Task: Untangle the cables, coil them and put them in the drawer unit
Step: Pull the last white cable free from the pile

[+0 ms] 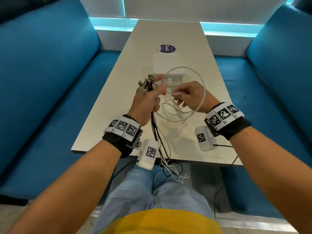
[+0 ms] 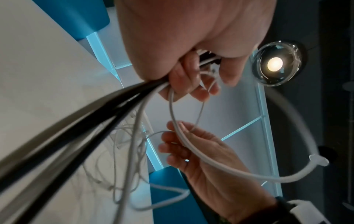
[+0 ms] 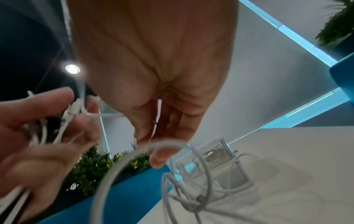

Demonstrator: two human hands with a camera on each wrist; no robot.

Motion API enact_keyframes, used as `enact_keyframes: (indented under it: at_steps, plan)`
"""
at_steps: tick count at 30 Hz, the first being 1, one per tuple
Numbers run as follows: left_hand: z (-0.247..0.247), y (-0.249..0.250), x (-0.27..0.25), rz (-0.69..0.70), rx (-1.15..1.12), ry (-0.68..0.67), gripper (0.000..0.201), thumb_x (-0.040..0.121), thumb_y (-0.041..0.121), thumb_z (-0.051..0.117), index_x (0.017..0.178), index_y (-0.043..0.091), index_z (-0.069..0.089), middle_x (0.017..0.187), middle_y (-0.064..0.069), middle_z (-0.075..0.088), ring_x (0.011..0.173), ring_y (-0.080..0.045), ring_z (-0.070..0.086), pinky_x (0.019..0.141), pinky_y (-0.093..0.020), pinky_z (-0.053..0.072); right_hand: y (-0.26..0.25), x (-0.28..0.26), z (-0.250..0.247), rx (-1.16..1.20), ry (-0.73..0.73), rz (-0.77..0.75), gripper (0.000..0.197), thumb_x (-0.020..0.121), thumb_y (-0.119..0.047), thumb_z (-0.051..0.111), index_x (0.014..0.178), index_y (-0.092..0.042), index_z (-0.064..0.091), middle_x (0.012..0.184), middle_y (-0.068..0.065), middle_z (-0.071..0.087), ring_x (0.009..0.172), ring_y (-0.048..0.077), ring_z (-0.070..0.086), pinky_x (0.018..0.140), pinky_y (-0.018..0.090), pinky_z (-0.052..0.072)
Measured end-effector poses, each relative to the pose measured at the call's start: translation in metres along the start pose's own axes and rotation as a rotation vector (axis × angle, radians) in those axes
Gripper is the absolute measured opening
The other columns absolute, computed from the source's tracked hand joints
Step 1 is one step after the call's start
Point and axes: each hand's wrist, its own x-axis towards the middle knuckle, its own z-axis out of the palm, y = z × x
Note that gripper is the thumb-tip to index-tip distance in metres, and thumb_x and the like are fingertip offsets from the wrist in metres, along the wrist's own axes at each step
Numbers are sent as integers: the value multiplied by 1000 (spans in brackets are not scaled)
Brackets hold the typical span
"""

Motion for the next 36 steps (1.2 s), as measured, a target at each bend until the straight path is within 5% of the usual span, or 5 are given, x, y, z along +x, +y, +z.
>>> enact_keyframes:
  at_steps: [4, 8, 14, 27, 36]
  plan:
    - [2, -11, 4, -44, 220, 50, 26, 87, 7, 66, 107, 23, 66, 53, 11, 43, 38, -5, 27, 39, -18, 21, -8, -8, -8, 124, -55, -49, 17, 95, -4, 54, 100, -3, 70, 85, 15, 68, 63, 4, 62, 57, 17, 50]
    - [16, -17, 10, -117, 201, -19, 24, 88, 30, 68, 72, 17, 57, 58, 2, 39, 41, -7, 26, 40, -19, 20, -14, -15, -21, 237, -64, -86, 20, 95, -6, 54, 107, -14, 69, 91, 8, 70, 74, 7, 65, 66, 24, 53]
    - [23, -22, 21, -305, -133, -44, 39, 92, 54, 50, 79, 21, 66, 57, 2, 43, 40, -7, 22, 39, -19, 16, -10, -19, -37, 395, -26, -27, 29, 92, 11, 43, 87, -6, 65, 103, 22, 69, 89, 24, 68, 70, 27, 54]
    - [27, -18, 25, -433, 196, -151, 10, 92, 26, 58, 90, 19, 65, 77, -8, 71, 39, -7, 19, 35, -18, 15, -12, -23, -39, 507, -3, 91, 35, 83, 13, 30, 62, -11, 46, 73, 8, 67, 50, 15, 48, 46, 21, 28]
    - [18, -35, 20, -234, 654, -71, 10, 89, 14, 62, 82, 10, 68, 72, -11, 68, 35, 1, 49, 34, -13, 28, -2, -32, -61, 744, 348, 78, 31, 55, 3, 32, 50, -20, 51, 45, -1, 44, 47, 14, 33, 44, 22, 19]
